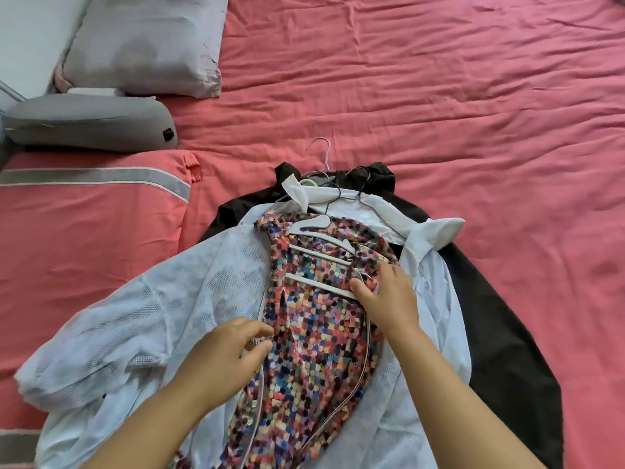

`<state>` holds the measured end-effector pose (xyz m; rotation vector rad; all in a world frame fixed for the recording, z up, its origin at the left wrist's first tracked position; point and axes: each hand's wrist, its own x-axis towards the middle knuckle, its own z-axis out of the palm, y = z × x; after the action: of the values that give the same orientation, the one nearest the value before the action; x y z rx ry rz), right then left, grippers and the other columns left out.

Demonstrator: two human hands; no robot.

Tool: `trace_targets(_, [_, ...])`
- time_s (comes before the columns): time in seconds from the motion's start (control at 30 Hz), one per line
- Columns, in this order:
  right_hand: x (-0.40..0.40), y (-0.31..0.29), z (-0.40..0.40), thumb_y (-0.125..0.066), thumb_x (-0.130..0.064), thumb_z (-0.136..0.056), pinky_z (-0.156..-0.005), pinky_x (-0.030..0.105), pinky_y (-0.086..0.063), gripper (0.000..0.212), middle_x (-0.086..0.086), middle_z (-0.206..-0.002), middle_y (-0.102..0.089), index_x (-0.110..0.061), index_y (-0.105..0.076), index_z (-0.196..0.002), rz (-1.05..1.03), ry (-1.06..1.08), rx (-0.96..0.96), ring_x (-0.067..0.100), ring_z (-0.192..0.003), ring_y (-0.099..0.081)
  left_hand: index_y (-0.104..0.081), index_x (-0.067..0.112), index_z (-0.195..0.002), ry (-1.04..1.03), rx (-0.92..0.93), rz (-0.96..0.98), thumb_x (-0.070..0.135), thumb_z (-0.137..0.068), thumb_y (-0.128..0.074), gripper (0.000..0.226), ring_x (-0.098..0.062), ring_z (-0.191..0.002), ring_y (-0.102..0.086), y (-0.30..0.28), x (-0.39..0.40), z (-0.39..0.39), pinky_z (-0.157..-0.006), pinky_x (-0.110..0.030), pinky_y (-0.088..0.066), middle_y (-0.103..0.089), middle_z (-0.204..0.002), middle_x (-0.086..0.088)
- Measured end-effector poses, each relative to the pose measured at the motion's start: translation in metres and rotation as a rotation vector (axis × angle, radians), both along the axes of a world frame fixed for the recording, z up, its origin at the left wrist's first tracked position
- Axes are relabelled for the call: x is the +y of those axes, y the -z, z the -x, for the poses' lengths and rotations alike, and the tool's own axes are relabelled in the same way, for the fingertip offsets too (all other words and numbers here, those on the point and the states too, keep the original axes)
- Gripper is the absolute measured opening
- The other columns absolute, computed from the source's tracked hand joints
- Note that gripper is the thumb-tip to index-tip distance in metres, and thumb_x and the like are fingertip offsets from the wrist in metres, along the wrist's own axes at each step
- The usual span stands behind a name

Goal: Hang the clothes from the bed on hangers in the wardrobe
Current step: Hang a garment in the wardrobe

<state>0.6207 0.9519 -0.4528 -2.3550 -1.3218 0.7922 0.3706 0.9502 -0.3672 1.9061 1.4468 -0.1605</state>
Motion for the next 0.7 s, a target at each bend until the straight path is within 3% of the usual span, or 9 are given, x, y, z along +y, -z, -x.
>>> trace_targets(0.1, [0.016,0.022,-0.006,-0.05,-0.055,-0.088,-0.111,0.042,-0.021,0.078,0.008,-0.151,-0.027,-0.014,-0.021,-0.146,0.126,-0.073,-0.115,0.026,-0.139,-0.023,-0.06,0.039,-0.112,-0.012,0.005,0.017,0.042,-0.092,-0.052,0.022,0.006,-0.09,-0.055,0.01,0.004,0.001,-0.085,-0.021,-0.046,-0.053,-0.106,0.029])
trace_targets(0.2, [0.025,0.035,-0.007,-0.05,-0.052,-0.089,-0.109,0.043,-0.023,0.08,0.008,-0.151,-0.026,-0.014,-0.01,-0.148,0.237,-0.129,-0.25,0.026,-0.137,-0.025,-0.059,0.04,-0.111,-0.022,-0.006,0.009,0.041,-0.092,-0.053,0.02,0.008,-0.089,-0.055,0.016,0.005,0.007,-0.081,-0.014,-0.044,-0.053,-0.104,0.029])
trace_targets(0.27, [0.026,0.039,-0.005,-0.054,-0.042,-0.089,-0.103,0.042,-0.027,0.07,0.006,-0.141,-0.037,-0.015,-0.021,-0.144,0.205,-0.112,-0.296,0.026,-0.129,-0.035,-0.056,0.044,-0.105,-0.026,-0.011,0.005,0.039,-0.092,-0.053,0.015,0.011,-0.087,-0.054,0.016,0.003,0.012,-0.077,-0.009,-0.041,-0.053,-0.102,0.03])
trace_targets(0.37, [0.023,0.033,0.0,-0.059,-0.027,-0.082,-0.082,0.034,-0.023,0.036,0.001,-0.11,-0.055,-0.018,-0.049,-0.115,0.016,0.014,-0.231,0.023,-0.105,-0.048,-0.054,0.047,-0.103,-0.043,-0.018,-0.012,0.038,-0.092,-0.054,0.014,0.014,-0.09,-0.052,0.012,-0.001,0.023,-0.075,-0.008,-0.039,-0.053,-0.101,0.031])
trace_targets(0.47, [0.013,0.011,0.005,-0.063,-0.023,-0.075,-0.071,0.032,-0.016,0.015,-0.001,-0.08,-0.056,-0.018,-0.053,-0.086,-0.098,0.136,-0.111,0.022,-0.082,-0.051,-0.056,0.045,-0.104,-0.06,-0.036,-0.058,0.038,-0.092,-0.054,0.014,0.013,-0.09,-0.053,0.005,-0.004,0.036,-0.074,-0.007,-0.038,-0.054,-0.104,0.029])
trace_targets(0.53, [0.006,-0.014,0.009,-0.067,-0.023,-0.073,-0.069,0.033,-0.015,0.014,-0.003,-0.071,-0.057,-0.019,-0.054,-0.077,-0.176,0.126,-0.052,0.018,-0.077,-0.051,-0.058,0.039,-0.11,-0.07,-0.054,-0.108,0.037,-0.092,-0.054,0.019,0.016,-0.095,-0.049,-0.005,-0.004,0.045,-0.077,-0.005,-0.036,-0.05,-0.107,0.031])
trace_targets(0.6, [-0.002,-0.049,0.015,-0.07,-0.023,-0.076,-0.072,0.033,-0.017,0.014,-0.006,-0.066,-0.058,-0.023,-0.056,-0.073,-0.244,0.093,0.074,-0.003,-0.083,-0.046,-0.055,0.037,-0.118,-0.092,-0.082,-0.179,0.034,-0.092,-0.056,0.027,0.016,-0.108,-0.042,-0.018,-0.004,0.052,-0.09,-0.006,-0.034,-0.042,-0.117,0.034])
trace_targets(0.67, [-0.013,-0.086,0.023,-0.072,-0.02,-0.077,-0.083,0.037,-0.027,0.014,-0.007,-0.065,-0.06,-0.025,-0.059,-0.073,-0.275,0.054,0.187,-0.02,-0.078,-0.039,-0.042,0.04,-0.13,-0.132,-0.113,-0.282,0.033,-0.09,-0.058,0.044,0.007,-0.127,-0.031,-0.037,-0.004,0.06,-0.107,-0.017,-0.028,-0.03,-0.133,0.029])
trace_targets(0.7, [-0.019,-0.104,0.028,-0.073,-0.022,-0.076,-0.087,0.041,-0.032,0.013,-0.007,-0.064,-0.062,-0.023,-0.061,-0.073,-0.309,0.015,0.182,-0.018,-0.076,-0.043,-0.031,0.042,-0.135,-0.17,-0.119,-0.335,0.034,-0.089,-0.06,0.054,0.004,-0.133,-0.021,-0.049,-0.004,0.062,-0.11,-0.021,-0.022,-0.021,-0.14,0.026])
